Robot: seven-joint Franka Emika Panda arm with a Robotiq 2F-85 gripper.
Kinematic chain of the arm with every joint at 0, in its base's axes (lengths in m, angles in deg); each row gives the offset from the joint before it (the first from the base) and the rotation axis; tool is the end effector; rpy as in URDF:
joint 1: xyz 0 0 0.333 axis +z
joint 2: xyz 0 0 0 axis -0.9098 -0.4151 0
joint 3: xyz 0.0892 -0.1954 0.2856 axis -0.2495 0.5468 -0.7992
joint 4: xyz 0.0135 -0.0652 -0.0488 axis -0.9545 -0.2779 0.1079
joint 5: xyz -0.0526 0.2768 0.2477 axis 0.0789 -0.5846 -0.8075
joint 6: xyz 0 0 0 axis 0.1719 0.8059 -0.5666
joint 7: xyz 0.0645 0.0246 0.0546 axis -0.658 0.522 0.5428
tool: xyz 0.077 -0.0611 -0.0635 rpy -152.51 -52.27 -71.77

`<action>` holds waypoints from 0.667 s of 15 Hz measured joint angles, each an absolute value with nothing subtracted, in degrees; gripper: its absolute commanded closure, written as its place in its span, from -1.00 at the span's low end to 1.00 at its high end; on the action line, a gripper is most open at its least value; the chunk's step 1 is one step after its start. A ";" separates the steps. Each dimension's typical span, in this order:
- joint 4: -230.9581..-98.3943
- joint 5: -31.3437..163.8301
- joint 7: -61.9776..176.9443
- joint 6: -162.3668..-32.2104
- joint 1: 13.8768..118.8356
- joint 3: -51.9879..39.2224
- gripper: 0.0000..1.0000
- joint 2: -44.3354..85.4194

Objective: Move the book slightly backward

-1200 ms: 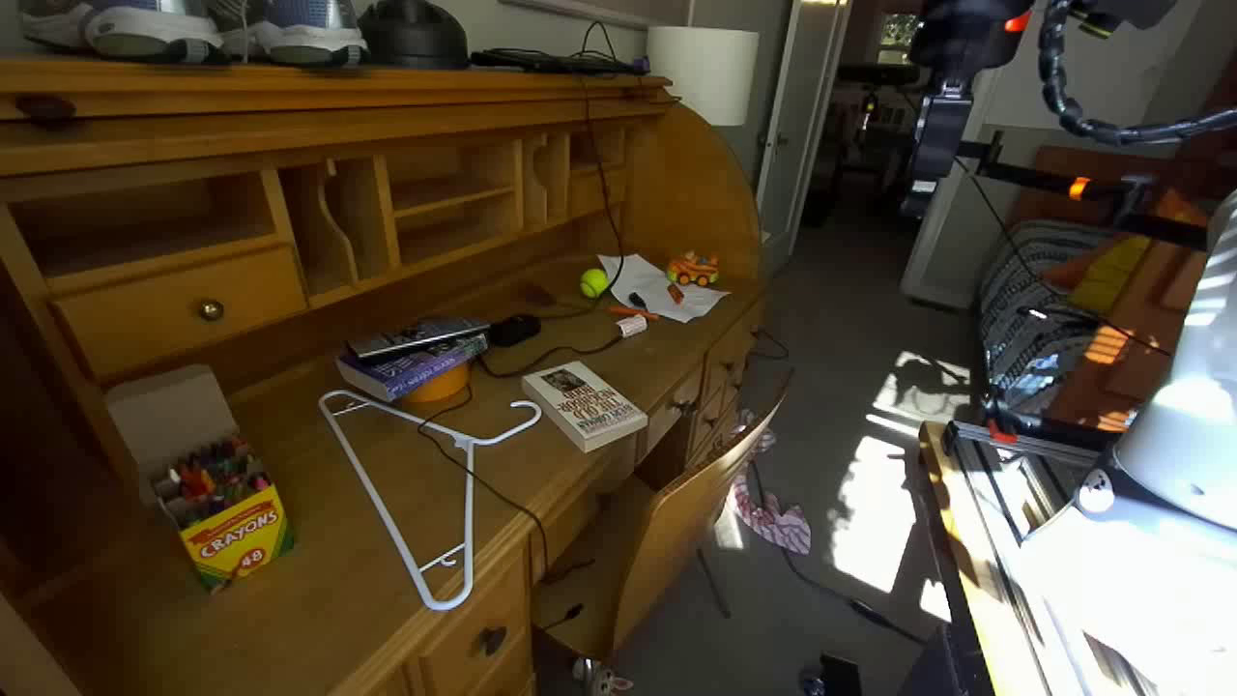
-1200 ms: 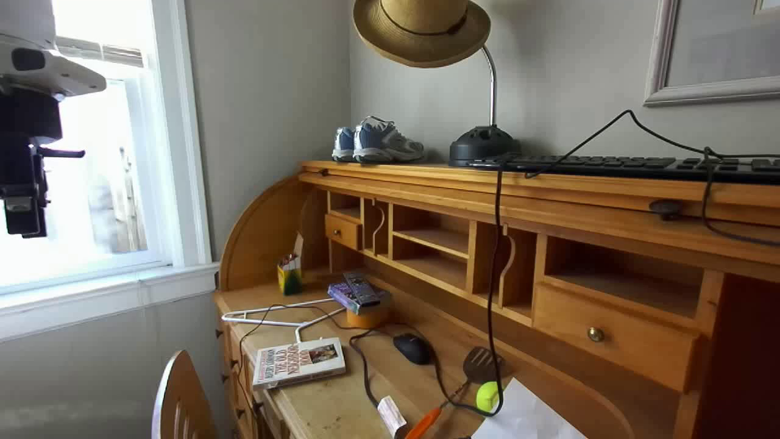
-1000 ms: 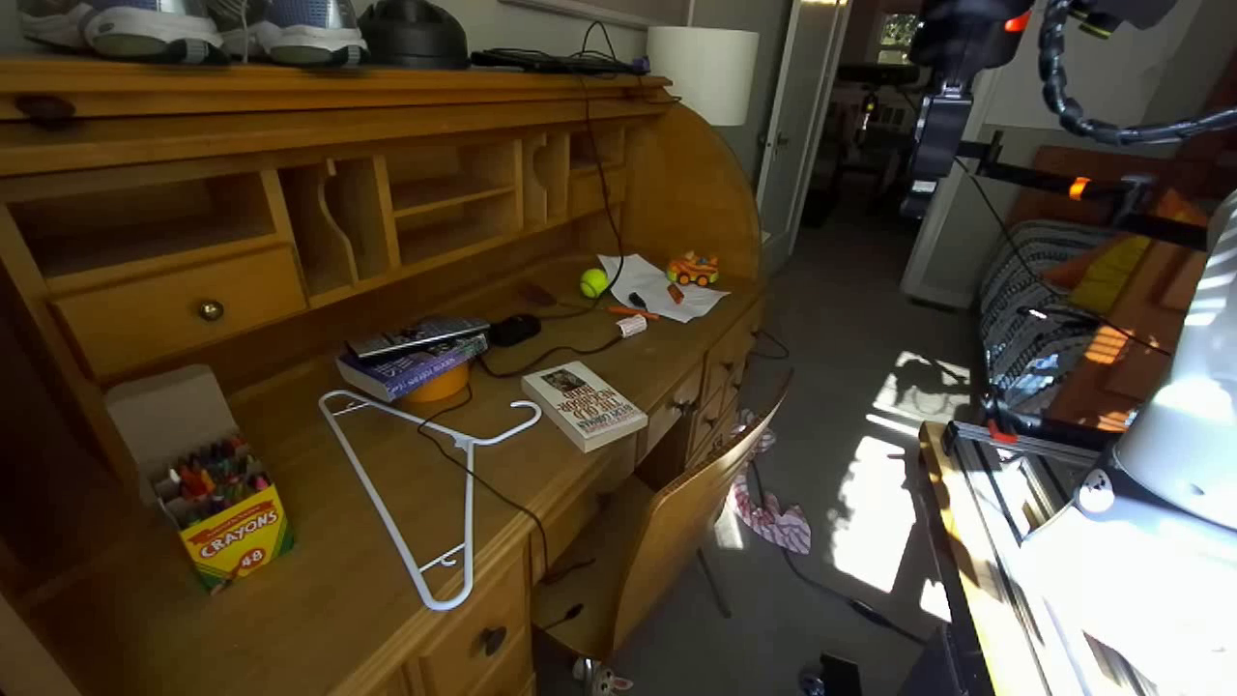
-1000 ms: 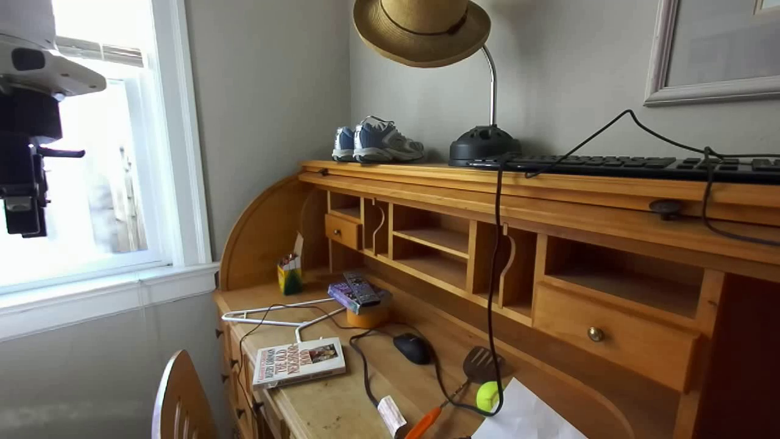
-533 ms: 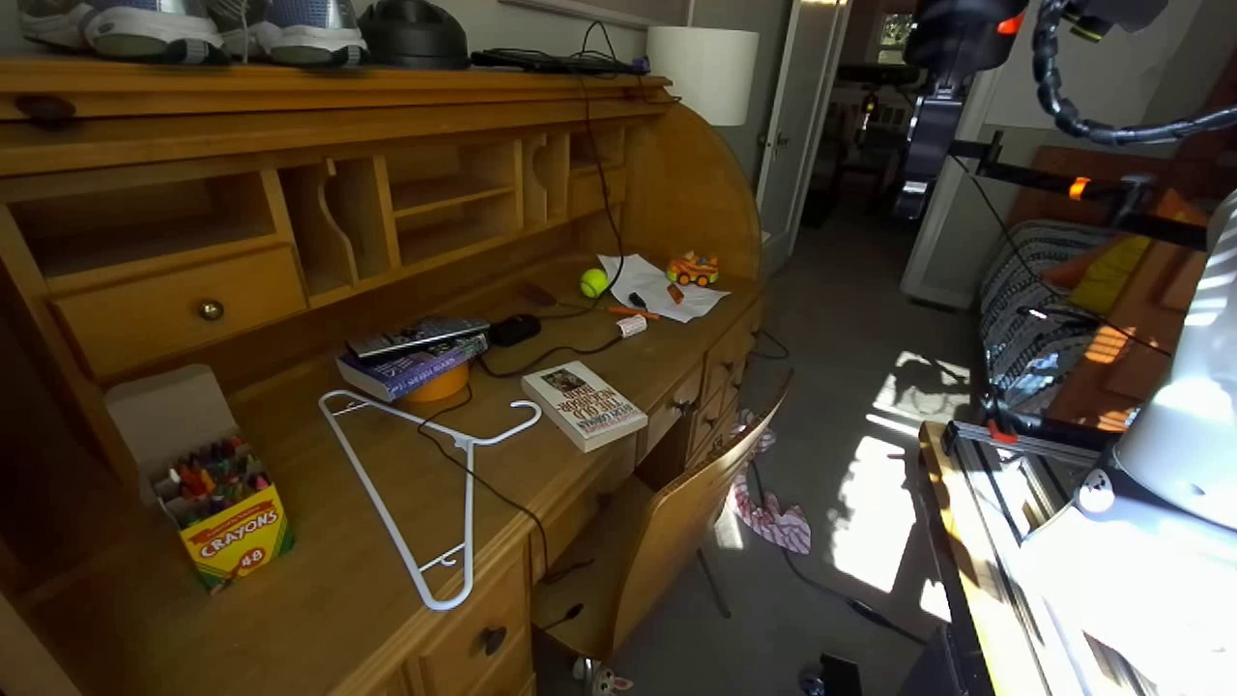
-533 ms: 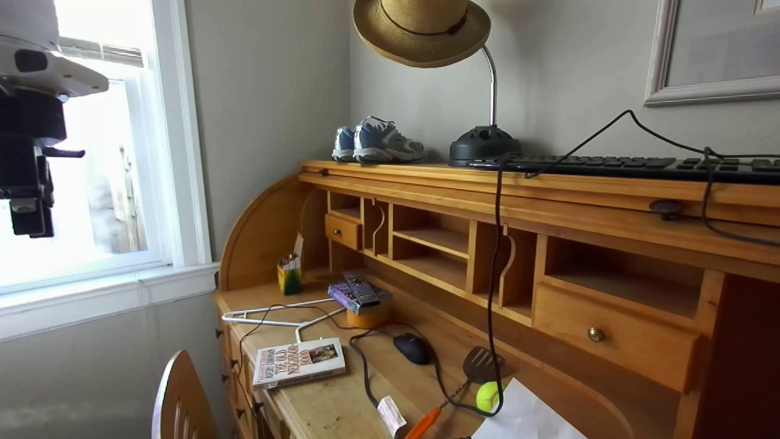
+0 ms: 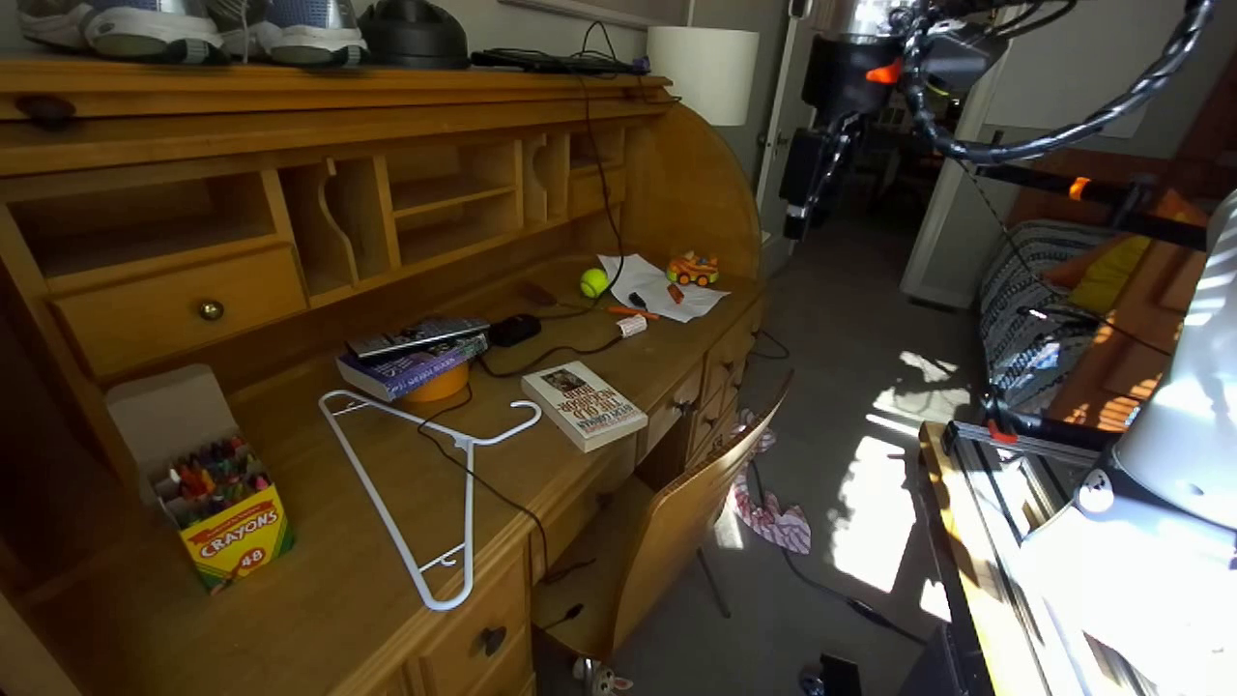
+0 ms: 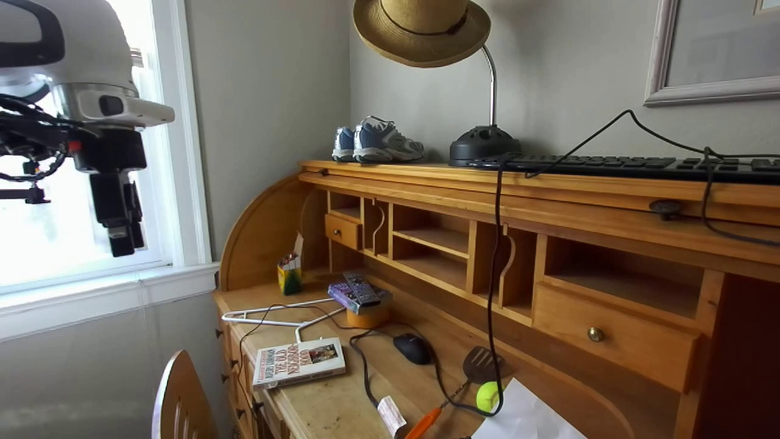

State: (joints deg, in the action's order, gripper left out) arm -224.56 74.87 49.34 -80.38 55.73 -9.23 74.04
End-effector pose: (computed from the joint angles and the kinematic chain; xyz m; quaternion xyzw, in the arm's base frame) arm 0.3019 -0.0711 0.4739 0.9836 -0.1577 0.0226 0.0840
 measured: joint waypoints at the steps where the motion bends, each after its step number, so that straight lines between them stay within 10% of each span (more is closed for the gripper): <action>1: -223.81 73.99 49.11 -82.54 55.73 -9.02 -1.00 71.72; 10: -218.24 71.99 46.21 -103.06 55.02 -7.43 -1.00 51.66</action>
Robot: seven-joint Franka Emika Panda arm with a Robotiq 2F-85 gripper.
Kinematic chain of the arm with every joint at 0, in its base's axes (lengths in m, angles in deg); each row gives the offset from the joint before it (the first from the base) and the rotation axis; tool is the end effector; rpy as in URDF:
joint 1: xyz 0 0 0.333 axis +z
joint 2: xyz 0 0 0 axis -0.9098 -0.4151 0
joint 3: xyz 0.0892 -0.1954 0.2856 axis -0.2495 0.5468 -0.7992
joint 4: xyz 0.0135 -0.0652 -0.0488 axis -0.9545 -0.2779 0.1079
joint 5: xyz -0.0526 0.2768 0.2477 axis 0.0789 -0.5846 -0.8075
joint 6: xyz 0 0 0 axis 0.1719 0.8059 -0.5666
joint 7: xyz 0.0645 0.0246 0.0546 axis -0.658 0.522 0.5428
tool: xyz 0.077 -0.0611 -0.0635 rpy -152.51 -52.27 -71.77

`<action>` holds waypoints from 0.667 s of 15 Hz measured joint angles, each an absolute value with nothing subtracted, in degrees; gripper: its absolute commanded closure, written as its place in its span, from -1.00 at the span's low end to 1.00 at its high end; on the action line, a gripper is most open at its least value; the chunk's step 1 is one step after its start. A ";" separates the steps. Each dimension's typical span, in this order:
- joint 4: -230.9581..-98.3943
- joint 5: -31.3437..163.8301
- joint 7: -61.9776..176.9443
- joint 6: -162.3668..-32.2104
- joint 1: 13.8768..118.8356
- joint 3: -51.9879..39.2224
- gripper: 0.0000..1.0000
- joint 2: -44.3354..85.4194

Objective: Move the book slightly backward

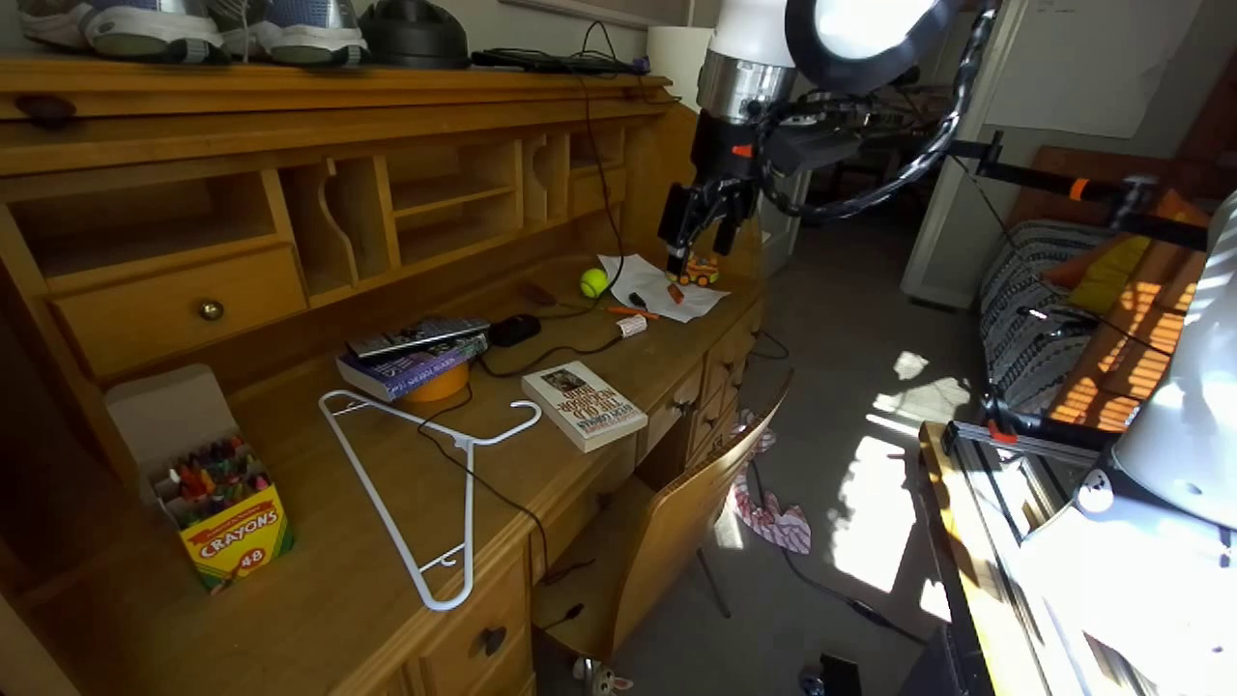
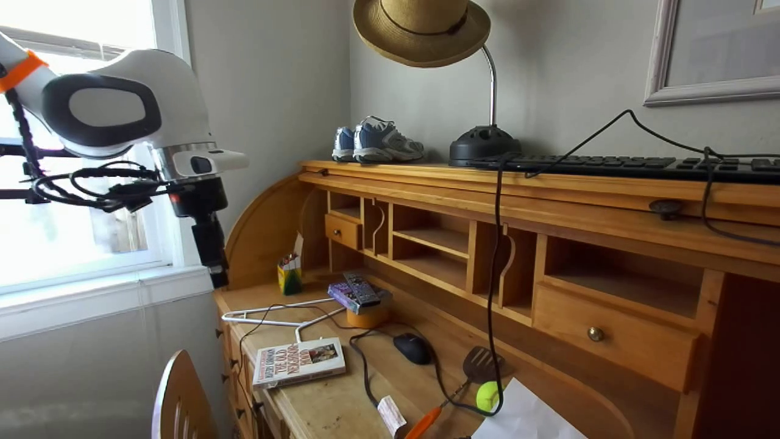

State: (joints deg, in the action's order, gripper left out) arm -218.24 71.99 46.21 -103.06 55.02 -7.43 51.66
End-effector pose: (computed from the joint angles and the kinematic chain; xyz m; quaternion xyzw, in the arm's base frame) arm 0.4119 -0.0993 0.4180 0.9759 -0.1981 0.0797 0.0446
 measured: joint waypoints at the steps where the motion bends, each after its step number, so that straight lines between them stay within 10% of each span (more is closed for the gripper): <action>1: -217.46 71.96 45.68 -104.56 55.02 -7.41 -1.00 49.77; 10: -214.57 72.30 44.06 -110.18 55.11 -7.30 -1.00 42.80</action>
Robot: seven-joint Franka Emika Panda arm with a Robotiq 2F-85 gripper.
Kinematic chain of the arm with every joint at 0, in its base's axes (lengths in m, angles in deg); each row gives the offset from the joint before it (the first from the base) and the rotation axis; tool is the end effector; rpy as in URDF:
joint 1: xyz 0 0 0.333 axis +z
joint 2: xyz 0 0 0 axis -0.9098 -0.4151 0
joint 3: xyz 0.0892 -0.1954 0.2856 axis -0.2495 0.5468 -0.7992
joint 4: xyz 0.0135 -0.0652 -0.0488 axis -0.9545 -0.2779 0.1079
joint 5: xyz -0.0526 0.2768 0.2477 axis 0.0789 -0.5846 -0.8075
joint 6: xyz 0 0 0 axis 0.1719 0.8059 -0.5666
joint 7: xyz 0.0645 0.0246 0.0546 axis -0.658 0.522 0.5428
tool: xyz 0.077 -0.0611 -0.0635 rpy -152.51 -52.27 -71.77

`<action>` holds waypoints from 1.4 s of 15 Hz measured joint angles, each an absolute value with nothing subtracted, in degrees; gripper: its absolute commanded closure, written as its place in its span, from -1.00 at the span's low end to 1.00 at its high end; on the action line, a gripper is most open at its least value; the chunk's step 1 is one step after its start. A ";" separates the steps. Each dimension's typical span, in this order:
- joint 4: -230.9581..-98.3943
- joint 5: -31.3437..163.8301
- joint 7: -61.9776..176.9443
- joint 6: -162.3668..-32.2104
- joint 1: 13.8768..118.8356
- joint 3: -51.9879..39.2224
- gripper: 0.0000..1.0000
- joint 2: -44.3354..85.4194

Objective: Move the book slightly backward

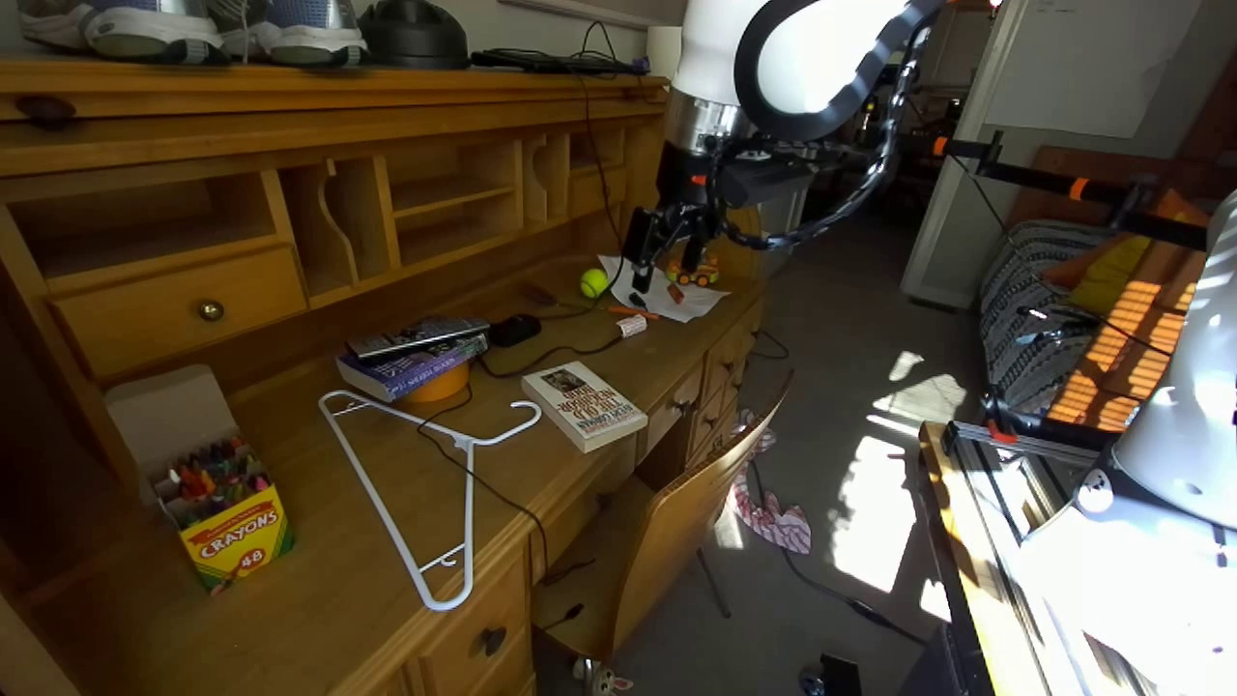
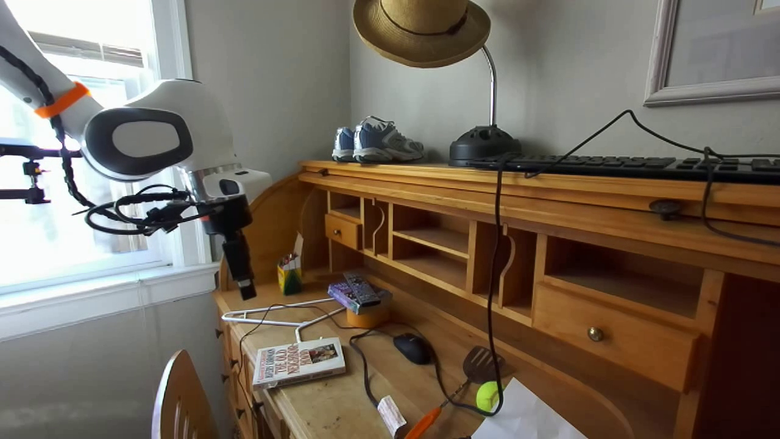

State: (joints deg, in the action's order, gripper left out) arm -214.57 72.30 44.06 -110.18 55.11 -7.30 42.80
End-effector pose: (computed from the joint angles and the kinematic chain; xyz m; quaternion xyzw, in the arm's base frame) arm 0.4536 -0.1064 0.3898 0.9721 -0.2094 0.0970 0.0417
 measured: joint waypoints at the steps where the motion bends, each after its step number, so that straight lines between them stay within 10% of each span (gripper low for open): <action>1: -214.57 72.30 44.06 -110.18 55.11 -7.29 -1.00 42.85; 6: -214.16 72.30 43.92 -112.95 55.41 -7.29 -1.00 41.53; 17: -202.23 69.92 45.70 -126.01 58.60 -5.67 0.92 19.70; 21: -197.97 67.67 47.97 -129.77 58.83 -5.29 1.00 13.39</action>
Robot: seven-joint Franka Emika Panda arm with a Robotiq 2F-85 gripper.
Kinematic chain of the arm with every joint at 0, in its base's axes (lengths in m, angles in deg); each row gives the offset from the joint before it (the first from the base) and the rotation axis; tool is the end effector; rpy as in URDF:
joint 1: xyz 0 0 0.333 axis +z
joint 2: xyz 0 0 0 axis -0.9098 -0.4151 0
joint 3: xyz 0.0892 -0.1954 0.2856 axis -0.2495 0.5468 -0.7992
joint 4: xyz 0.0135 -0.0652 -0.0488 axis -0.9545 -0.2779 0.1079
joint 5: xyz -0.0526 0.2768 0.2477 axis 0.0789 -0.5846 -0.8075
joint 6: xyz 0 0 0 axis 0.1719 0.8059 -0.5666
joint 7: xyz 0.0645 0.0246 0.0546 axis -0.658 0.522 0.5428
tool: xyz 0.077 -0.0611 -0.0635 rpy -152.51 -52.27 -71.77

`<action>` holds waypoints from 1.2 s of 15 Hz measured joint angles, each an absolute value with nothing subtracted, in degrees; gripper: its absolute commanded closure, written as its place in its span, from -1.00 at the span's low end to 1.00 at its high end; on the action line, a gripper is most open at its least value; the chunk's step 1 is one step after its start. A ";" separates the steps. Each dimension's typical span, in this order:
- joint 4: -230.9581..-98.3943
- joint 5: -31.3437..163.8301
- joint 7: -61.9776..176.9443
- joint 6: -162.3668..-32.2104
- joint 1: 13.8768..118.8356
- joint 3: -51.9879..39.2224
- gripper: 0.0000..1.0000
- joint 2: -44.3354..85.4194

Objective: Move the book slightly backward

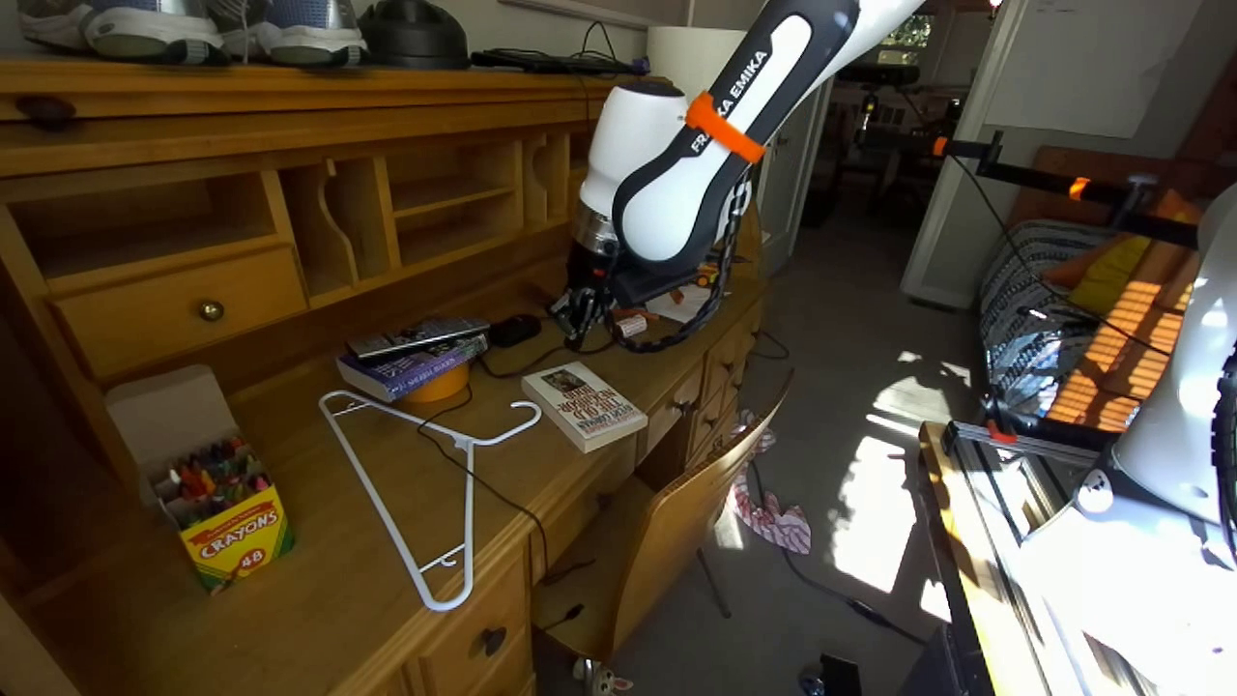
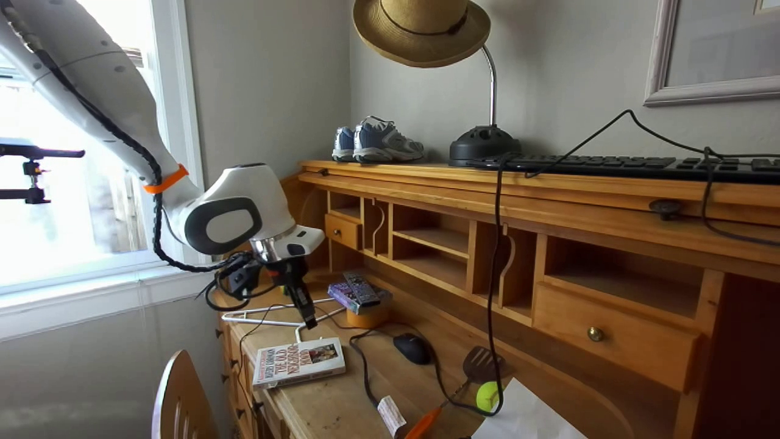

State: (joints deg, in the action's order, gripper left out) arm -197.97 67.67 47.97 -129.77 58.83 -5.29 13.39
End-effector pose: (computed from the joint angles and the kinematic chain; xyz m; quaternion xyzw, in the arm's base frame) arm 0.5845 -0.1141 0.2709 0.9711 -0.1797 0.1548 0.0277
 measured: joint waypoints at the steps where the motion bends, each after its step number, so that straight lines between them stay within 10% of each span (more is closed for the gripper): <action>1: -196.83 67.42 47.96 -130.84 59.11 -4.80 1.00 11.82; 18: -183.79 65.01 47.81 -134.35 65.60 1.41 1.00 -3.47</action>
